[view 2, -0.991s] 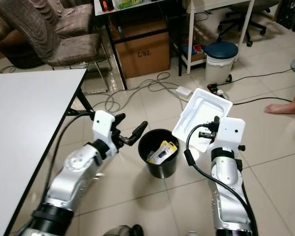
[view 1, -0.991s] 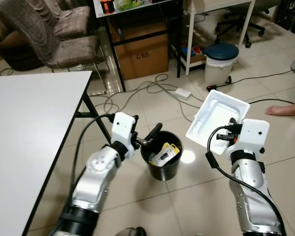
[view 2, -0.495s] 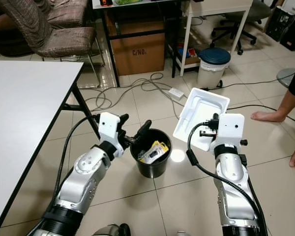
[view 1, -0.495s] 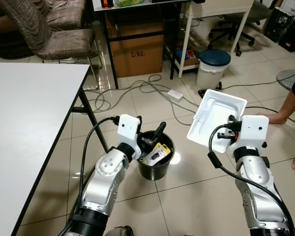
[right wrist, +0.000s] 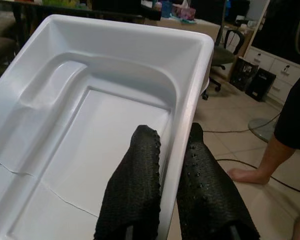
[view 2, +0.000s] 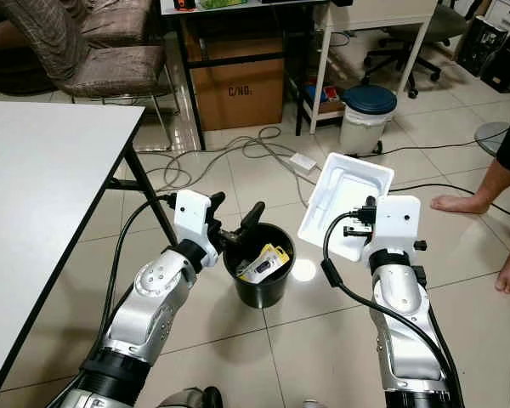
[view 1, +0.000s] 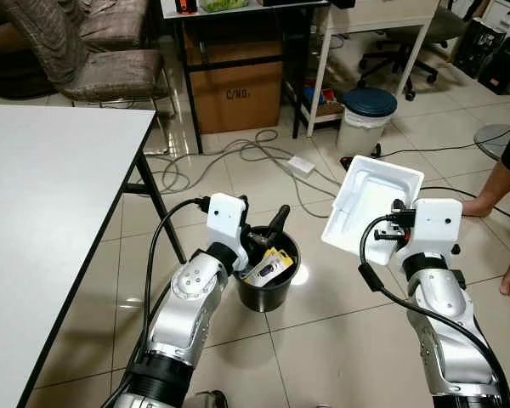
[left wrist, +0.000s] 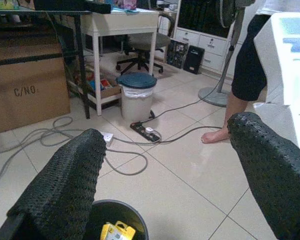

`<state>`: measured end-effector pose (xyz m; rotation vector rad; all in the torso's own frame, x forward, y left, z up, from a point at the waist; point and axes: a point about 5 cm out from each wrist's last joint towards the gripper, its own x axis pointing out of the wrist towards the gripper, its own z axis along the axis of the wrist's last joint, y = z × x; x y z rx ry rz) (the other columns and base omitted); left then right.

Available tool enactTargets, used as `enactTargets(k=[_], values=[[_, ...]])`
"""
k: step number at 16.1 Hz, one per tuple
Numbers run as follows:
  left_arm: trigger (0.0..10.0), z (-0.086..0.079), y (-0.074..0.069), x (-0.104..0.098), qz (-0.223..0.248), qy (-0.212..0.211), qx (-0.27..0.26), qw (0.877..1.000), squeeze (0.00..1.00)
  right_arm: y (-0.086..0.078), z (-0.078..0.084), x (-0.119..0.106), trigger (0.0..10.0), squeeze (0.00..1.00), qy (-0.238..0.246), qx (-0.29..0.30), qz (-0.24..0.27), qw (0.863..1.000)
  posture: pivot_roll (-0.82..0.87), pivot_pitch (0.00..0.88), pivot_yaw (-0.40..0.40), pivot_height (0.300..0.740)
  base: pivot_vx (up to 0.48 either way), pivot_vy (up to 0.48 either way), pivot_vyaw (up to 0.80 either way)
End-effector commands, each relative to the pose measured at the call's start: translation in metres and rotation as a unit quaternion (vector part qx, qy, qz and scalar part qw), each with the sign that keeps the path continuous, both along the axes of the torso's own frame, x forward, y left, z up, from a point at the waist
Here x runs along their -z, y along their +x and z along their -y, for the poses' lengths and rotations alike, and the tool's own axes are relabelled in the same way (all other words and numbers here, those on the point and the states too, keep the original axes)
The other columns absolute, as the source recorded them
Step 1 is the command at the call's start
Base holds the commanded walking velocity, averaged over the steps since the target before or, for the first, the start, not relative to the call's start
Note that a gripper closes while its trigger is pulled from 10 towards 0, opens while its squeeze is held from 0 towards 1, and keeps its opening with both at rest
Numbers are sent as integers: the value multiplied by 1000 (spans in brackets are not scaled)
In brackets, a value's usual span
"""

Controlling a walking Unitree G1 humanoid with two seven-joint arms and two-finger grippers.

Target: Picking trash to rubbish bin

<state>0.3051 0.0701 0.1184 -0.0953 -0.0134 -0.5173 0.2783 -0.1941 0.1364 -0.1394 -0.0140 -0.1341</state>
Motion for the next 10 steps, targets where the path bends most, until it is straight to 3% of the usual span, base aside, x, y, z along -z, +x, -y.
enactTargets(k=[1, 9, 10], values=[[10000, -2, 2, 2, -3, 2, -13, 1000, 0, -1, -2, -3, 10000, 0, -3, -1, 5, 1000, -130, 81, 27, 740, 0, 0, 0], [10000, -7, 8, 1, -4, 5, -37, 999, 0, -3, -3, -2, 10000, 0, 9, 4, 8, 1000, -133, 87, 33, 740, 0, 0, 0], [10000, -6, 8, 1, -4, 5, -38, 999, 0, -3, -3, -3, 10000, 0, -7, 0, 6, 1000, -133, 88, 34, 740, 0, 0, 0]])
